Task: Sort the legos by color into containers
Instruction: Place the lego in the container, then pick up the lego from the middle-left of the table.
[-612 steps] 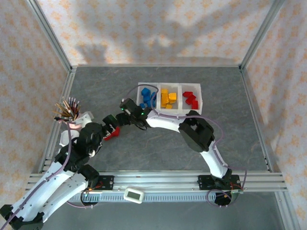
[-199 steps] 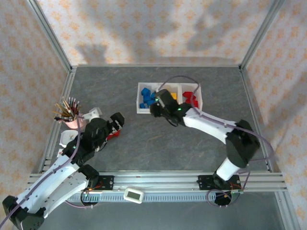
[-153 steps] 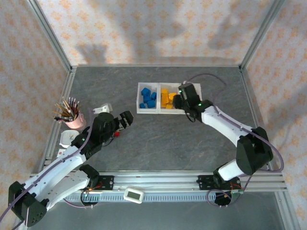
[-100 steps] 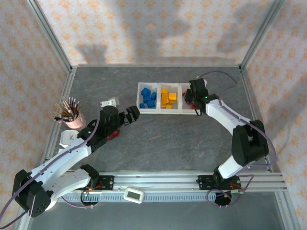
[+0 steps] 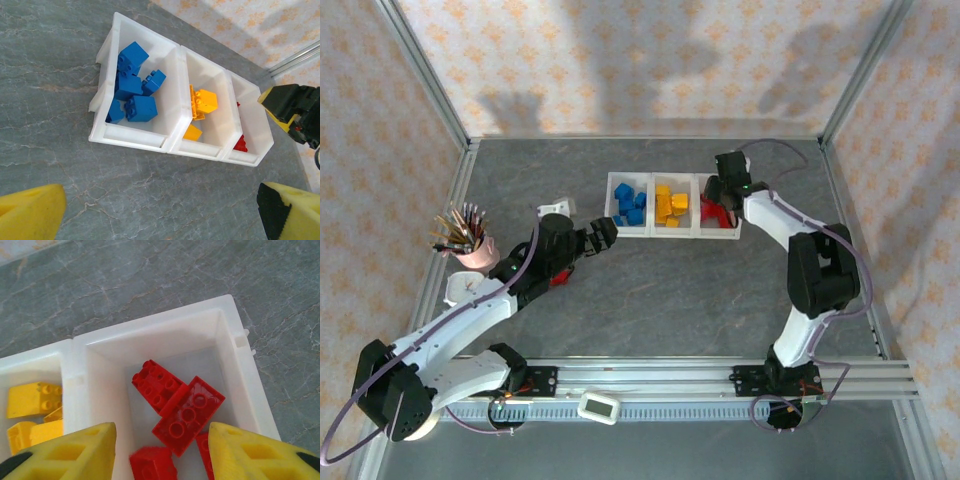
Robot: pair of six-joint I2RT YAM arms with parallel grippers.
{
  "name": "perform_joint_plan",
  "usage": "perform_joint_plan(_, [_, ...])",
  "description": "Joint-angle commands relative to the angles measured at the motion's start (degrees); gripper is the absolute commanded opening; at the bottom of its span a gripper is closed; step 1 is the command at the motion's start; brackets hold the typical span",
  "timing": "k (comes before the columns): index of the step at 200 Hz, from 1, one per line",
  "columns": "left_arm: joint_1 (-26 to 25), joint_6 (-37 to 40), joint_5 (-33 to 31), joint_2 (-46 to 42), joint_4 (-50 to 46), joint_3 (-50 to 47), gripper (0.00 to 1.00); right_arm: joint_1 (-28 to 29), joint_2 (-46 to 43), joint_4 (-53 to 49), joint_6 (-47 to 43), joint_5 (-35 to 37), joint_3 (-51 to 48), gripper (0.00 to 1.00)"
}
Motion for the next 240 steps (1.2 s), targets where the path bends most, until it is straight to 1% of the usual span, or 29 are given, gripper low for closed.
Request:
perform_joint_plan(1, [0.7,1.2,-0.3,-0.3,1.1,1.1,0.99,1.3,-5.3,0.0,-0.7,-1.6,-2.6,0.52])
perform_joint_plan(10, [0.6,1.1,-0.4,-0.4,0.8,1.0,0.99,1.9,-6.4,-0.6,-0.8,-2.4,-3.3,0.53])
perform_joint_plan(20, [0.7,1.0,-0.6,-0.8,0.5,0.9,0.99,3.0,-7.8,-1.6,-0.6,-1.7,-3.9,0.53])
perform_joint_plan(56, [0.7,0.7,-1.3,-2.8,-1.1,-0.2,0.99,9.1,-12.4,-3.1,-0.2,-2.2,-5.9,0.57])
perform_joint_plan(92, [0.7,-0.3,-2.8,-6.5,-4.3,-1.9,0.99,17.5,-13.3,-3.2,1.3,-1.9,-7.0,0.59])
perform_joint_plan(117, [0.8,-0.9,-4.1,-9.7,-7.0,-2.8,0.99,24.0,-12.6,-0.2,2.5,-2.4,-8.4,0.61])
perform_joint_plan(142, [0.8,-1.6,-5.3,-12.7,-10.6,-3.3,0.99,30.5,-10.2,2.4,3.3,-1.3,-8.4,0.63])
perform_joint_plan(168, [0.9,-2.5,-7.3,-15.5,-14.7,-3.5,0.99,35.5,-5.4,3.8,4.4,-1.1,-6.8,0.66])
perform_joint_plan(211, [1.0,-4.6,-12.1,-21.0,-21.2,-3.2,0.99,40.7,3.3,5.3,6.0,-2.4,-0.5,0.71])
perform_joint_plan(240, [1.1,-6.7,-15.8,-24.5,-24.6,-3.0,0.99,42.8,9.1,6.2,6.0,-4.5,3.9,0.74])
